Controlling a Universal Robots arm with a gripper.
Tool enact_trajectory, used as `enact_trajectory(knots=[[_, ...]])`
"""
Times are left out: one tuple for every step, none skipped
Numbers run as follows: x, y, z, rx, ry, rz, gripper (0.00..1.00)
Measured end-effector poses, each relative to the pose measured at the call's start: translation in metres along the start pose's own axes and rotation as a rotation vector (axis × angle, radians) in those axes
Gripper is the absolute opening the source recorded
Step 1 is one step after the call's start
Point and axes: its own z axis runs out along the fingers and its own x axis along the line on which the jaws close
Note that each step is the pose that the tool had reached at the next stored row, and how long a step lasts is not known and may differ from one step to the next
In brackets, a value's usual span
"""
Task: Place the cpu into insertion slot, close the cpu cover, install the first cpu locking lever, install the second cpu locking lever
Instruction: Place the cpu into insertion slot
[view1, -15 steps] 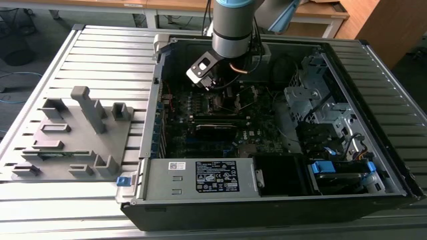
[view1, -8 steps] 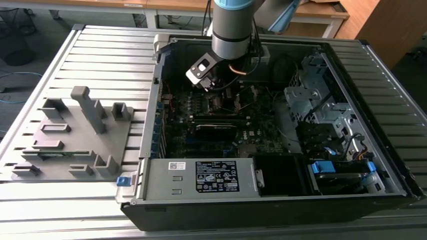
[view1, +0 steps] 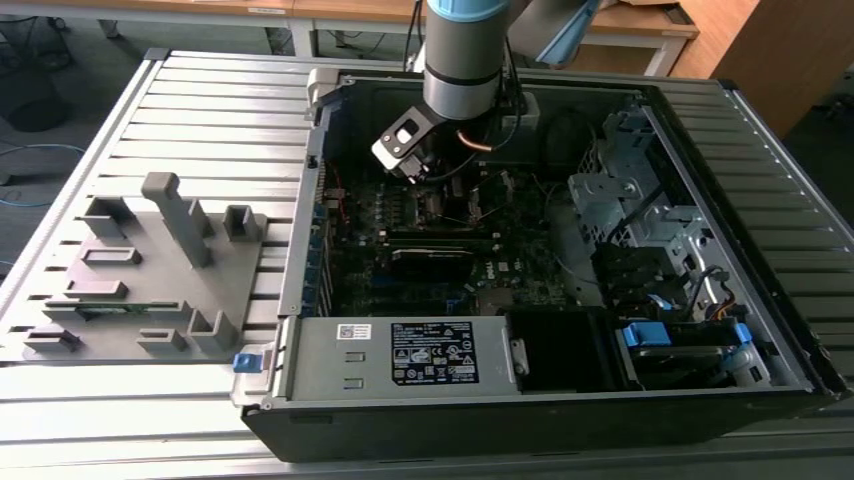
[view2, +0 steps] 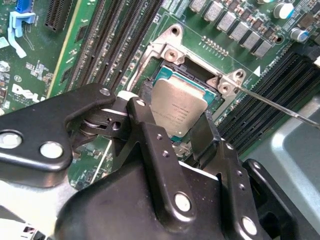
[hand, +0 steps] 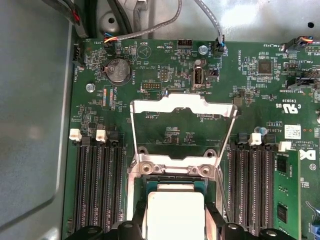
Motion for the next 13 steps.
enact_trajectory(knots=[[0.0003,0.0,0.0001,-0.0001,0.0,0.0,0.54],[0.0004,0.0,0.0,0.0001,-0.0001,0.0,0.54],[0.0005,0.0,0.0,0.0001,-0.0002,0.0,0.54],[0.0005,0.0,0.0,0.0001,-0.0002,0.0,0.54],[0.0006,0.0,0.0,0.0002,-0.0003,0.0,0.54],[0.0006,0.0,0.0,0.0001,-0.0002,0.0,0.54],[0.0006,0.0002,0.0001,0.0002,-0.0003,0.0,0.54],[0.0006,0.0006,0.0002,0.0005,-0.0002,0.0,0.54],[0.0006,0.0011,0.0002,0.0006,-0.0003,0.0,0.54],[0.0006,0.0017,0.0004,-0.0001,-0.0003,0.0,0.54],[0.0005,0.0018,0.0004,0.0001,-0.0003,0.0,0.54],[0.0005,0.0018,0.0004,0.0002,-0.0003,0.0,0.54],[0.0006,0.0018,0.0006,0.0002,-0.0002,0.0,0.54]])
